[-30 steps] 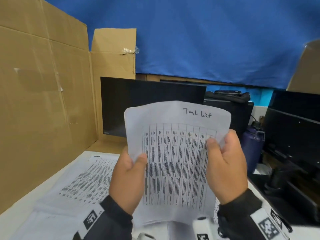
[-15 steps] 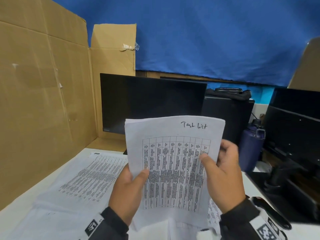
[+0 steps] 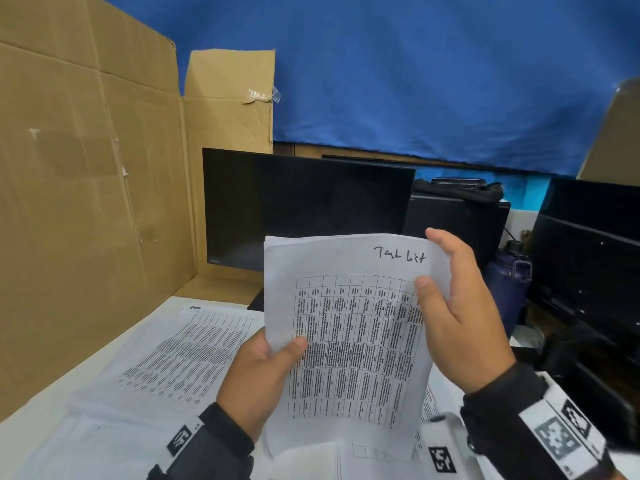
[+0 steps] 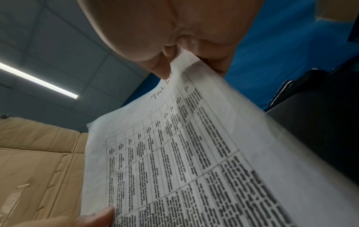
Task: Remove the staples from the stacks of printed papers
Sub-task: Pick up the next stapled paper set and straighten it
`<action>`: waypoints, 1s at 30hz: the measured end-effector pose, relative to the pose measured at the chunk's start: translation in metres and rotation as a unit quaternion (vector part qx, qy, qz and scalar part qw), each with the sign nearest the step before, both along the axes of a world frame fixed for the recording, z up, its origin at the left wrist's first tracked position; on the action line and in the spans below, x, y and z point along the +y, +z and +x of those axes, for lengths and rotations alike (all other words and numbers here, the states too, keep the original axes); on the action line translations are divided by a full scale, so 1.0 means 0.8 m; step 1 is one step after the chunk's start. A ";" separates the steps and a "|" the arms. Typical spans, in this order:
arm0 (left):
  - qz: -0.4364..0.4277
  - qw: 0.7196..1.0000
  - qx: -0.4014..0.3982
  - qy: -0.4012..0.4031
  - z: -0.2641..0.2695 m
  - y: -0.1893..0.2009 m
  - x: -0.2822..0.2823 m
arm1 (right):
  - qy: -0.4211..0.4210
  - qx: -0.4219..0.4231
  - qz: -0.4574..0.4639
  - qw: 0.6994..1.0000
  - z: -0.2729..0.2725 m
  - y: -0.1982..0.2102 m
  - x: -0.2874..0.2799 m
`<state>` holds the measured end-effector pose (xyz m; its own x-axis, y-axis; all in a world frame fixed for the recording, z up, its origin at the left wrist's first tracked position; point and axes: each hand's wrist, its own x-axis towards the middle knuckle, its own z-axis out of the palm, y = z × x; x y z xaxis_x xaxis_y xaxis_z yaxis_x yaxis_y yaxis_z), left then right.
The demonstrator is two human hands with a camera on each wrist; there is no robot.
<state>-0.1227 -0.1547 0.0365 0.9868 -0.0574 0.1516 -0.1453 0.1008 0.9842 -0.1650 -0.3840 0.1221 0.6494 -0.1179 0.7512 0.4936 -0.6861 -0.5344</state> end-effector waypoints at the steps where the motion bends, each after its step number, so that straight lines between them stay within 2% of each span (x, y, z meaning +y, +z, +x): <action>1: 0.005 1.000 0.000 0.005 0.001 -0.001 0.000 | 0.000 -0.003 0.005 1.000 0.000 0.000 0.001; 14: 0.080 0.996 -0.022 0.027 -0.016 0.018 -0.001 | -0.007 0.017 0.054 0.998 -0.020 0.016 -0.005; 18: 0.132 0.989 -0.042 0.050 -0.036 0.042 0.017 | 0.043 0.056 0.147 0.987 -0.047 0.014 -0.050; 20: 0.148 0.986 -0.038 0.068 -0.046 0.054 0.033 | -0.031 0.098 0.167 0.981 -0.043 -0.004 -0.101; 21: 0.148 0.986 -0.028 0.070 -0.051 0.057 0.041 | -0.083 0.129 0.149 0.977 -0.038 -0.018 -0.131; 23: 0.161 0.985 -0.001 0.067 -0.056 0.060 0.053 | -0.179 0.257 0.070 0.947 -0.026 -0.054 -0.183; 26: 0.191 0.980 0.028 0.052 -0.057 0.055 0.058 | -0.253 0.472 -0.094 0.839 -0.012 -0.123 -0.230; 27: 0.200 0.978 0.033 0.046 -0.057 0.052 0.056 | -0.270 0.510 -0.140 0.805 -0.010 -0.144 -0.235; 28: 0.213 0.976 0.036 0.042 -0.057 0.050 0.054 | -0.287 0.525 -0.167 0.784 -0.011 -0.161 -0.238; 30: 0.235 0.970 0.038 0.044 -0.059 0.042 0.046 | -0.323 0.517 -0.166 0.775 -0.013 -0.188 -0.240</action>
<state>-0.1702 -0.1179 0.0698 0.9983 -0.0174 0.0555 -0.0580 -0.3714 0.9267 -0.1758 -0.5764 -0.0282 0.8104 -0.5814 -0.0720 -0.5849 -0.7961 -0.1554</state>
